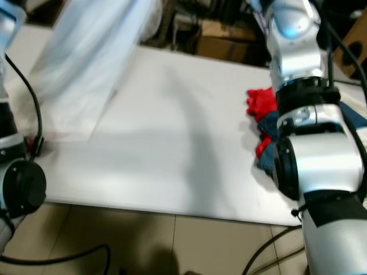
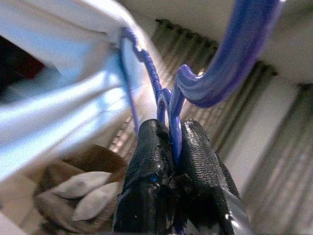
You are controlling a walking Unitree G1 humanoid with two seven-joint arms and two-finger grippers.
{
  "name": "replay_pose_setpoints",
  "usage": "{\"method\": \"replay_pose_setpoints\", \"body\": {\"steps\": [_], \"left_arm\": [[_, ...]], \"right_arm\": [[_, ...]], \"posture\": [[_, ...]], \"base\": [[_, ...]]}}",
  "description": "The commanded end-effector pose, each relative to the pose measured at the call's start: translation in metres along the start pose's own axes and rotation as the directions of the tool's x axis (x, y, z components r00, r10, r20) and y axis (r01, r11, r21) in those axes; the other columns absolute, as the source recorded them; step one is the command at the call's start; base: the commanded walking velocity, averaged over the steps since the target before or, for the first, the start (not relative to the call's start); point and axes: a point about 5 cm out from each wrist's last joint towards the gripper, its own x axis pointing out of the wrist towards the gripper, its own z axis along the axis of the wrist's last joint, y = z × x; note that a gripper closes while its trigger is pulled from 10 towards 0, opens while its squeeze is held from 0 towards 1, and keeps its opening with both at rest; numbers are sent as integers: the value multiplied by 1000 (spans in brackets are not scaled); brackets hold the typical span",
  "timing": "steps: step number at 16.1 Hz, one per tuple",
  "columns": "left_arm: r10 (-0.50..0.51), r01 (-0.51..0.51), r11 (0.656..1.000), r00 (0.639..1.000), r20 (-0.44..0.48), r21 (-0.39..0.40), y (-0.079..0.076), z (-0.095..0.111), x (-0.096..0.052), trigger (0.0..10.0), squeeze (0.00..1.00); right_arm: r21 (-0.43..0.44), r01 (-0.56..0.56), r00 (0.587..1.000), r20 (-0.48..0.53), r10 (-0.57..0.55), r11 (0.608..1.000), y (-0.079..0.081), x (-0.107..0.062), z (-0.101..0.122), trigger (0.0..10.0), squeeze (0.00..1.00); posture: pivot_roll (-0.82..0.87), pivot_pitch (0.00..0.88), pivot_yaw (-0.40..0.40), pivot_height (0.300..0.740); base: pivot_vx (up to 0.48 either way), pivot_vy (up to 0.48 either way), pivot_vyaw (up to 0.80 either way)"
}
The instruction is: Hang hanger
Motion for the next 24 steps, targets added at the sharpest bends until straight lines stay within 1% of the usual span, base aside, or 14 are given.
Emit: {"method": "replay_pose_setpoints", "body": {"steps": [1,2,4,6,8,12,13,14,15,17,20,21,22,24], "left_arm": [[48,-47,999,999,-22,25,8,-1,-9,10000,0],[104,-100,993,992,-74,57,16,-12,-19,10000,0],[232,-193,966,943,-237,174,32,-47,-54,10000,0],[349,-240,926,834,-427,290,46,-86,-95,10000,0],[377,-215,917,742,-555,336,49,-113,-124,10000,0],[435,-139,887,571,-696,440,59,-132,-157,10000,0],[433,-149,895,519,-737,420,62,-132,-165,10000,678],[391,-127,917,469,-792,378,61,-131,-173,10000,1000],[333,-55,938,408,-850,342,59,-127,-183,10000,1000],[188,53,974,362,-913,221,53,-110,-196,10000,1000],[-23,181,982,400,-916,54,48,-70,-205,10000,1000],[-19,154,986,472,-882,61,53,-52,-199,10000,643],[-10,127,989,538,-843,69,56,-37,-193,10000,0],[76,15,993,700,-710,121,66,-16,-172,10000,0]], "right_arm": [[82,-150,988,-19,152,985,19,-4,-12,10000,0],[90,-344,935,-58,349,935,41,-19,-31,10000,0],[120,-638,751,-123,649,761,78,-70,-65,10000,0],[192,-753,610,-155,777,629,97,-120,-81,10000,0],[235,-793,540,-154,827,562,99,-147,-80,10000,0],[281,-828,463,-147,874,486,85,-170,-61,10000,0],[295,-833,440,-161,883,469,81,-178,-58,10000,0],[305,-828,434,-183,882,471,76,-184,-56,10000,0],[316,-813,445,-207,871,490,71,-188,-55,10000,0],[364,-768,473,-234,849,528,67,-195,-52,10000,0],[442,-703,480,-283,831,557,63,-209,-50,10000,0],[468,-673,484,-306,820,572,61,-213,-50,10000,0],[486,-645,492,-327,807,590,58,-216,-50,10000,0],[484,-526,557,-425,713,699,51,-221,-52,10000,0]], "posture": [[61,0,-100,740],[51,0,-86,740],[40,0,-72,740],[34,0,-64,740],[31,0,-65,740],[31,0,-67,740],[32,0,-69,740],[32,0,-69,740],[34,0,-70,740],[36,0,-73,740],[50,0,-88,740],[53,0,-91,740],[60,0,-99,740],[70,0,-110,740]], "base": [[416,0,0],[412,0,0],[396,0,0],[176,0,0],[0,0,0],[0,0,0],[0,0,0],[0,0,0],[0,0,0],[0,0,0],[0,0,0],[0,0,0],[0,0,0],[0,0,0]]}}
